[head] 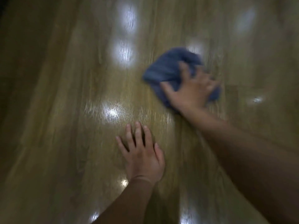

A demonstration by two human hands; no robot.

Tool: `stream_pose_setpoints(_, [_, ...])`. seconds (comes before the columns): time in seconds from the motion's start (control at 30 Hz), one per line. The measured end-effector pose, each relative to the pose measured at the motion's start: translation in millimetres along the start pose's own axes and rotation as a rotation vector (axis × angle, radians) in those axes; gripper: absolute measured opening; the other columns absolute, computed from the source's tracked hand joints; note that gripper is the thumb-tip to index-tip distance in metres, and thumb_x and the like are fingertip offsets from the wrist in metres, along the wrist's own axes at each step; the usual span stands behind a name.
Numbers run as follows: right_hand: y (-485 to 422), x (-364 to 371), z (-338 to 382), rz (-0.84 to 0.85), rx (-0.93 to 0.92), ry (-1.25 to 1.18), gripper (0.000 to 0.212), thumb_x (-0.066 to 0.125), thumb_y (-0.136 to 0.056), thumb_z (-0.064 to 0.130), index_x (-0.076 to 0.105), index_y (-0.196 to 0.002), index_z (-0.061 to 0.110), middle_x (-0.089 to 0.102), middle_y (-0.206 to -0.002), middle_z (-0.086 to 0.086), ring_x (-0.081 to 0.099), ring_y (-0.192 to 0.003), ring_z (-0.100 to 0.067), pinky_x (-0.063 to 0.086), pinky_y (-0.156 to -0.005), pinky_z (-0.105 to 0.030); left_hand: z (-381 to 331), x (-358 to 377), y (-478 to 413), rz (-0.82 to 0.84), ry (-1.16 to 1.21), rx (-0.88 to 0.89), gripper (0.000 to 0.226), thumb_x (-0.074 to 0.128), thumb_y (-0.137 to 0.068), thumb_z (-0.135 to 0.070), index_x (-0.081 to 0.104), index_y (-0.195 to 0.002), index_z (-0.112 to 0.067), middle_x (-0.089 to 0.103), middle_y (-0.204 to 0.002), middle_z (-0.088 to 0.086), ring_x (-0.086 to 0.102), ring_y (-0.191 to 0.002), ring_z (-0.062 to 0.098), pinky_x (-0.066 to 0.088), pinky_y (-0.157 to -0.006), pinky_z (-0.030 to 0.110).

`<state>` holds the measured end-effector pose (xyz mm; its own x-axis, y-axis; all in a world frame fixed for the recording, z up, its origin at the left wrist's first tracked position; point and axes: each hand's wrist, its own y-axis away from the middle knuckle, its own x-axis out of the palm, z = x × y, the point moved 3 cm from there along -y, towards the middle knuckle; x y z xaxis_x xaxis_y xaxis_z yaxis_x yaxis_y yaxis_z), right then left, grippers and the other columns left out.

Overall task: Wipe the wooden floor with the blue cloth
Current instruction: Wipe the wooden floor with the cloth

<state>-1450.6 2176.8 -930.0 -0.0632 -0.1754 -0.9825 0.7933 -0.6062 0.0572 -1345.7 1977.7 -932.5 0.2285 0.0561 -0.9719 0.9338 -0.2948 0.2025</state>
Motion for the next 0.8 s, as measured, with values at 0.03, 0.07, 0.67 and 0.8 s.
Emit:
stream_pose_setpoints(0.03, [6.7,8.2,48.0,0.031,-0.125,0.015,0.088,0.036,-0.078,0.085,0.022,-0.153,0.043,0.024,-0.161,-0.017,0.024,-0.143,-0.047,0.008,-0.114,-0.066,0.2,-0.1,-0.2,0.003,-0.003,0.005,0.068,0.04,-0.084,-0.039,0.051,-0.141,-0.005,0.041,-0.153,0.02,0.028,-0.146,0.043,0.015,-0.114,0.07])
stream_pose_setpoints(0.07, [15.0,16.9,93.9,0.06,-0.267,0.034,0.09,0.039,-0.075,0.086,0.023,-0.153,0.044,0.024,-0.161,-0.016,0.025,-0.142,-0.045,0.008,-0.113,-0.065,1.0,0.4,-2.1,-0.001,-0.013,0.02,0.067,0.04,-0.084,-0.039,0.054,-0.139,-0.003,0.045,-0.15,0.022,0.033,-0.143,0.045,0.018,-0.112,0.073])
stream_pose_setpoints(0.67, [11.4,-27.7,-171.9,-0.144,0.456,-0.157,0.084,0.044,-0.068,0.07,0.033,-0.146,0.039,0.039,-0.154,-0.007,0.036,-0.139,-0.04,0.021,-0.117,-0.06,4.4,4.6,-0.5,0.023,0.023,0.023,0.065,0.036,-0.093,-0.04,0.039,-0.149,-0.007,0.031,-0.159,0.017,0.018,-0.149,0.041,0.009,-0.116,0.07])
stream_pose_setpoints(0.8, [25.7,-5.9,-36.5,-0.079,0.147,-0.123,0.082,0.046,-0.07,0.065,0.037,-0.146,0.038,0.033,-0.157,-0.009,0.032,-0.141,-0.04,0.017,-0.117,-0.057,1.3,-0.2,0.6,0.023,0.034,0.02,0.066,0.038,-0.09,-0.039,0.043,-0.147,-0.005,0.034,-0.157,0.018,0.02,-0.148,0.042,0.011,-0.115,0.071])
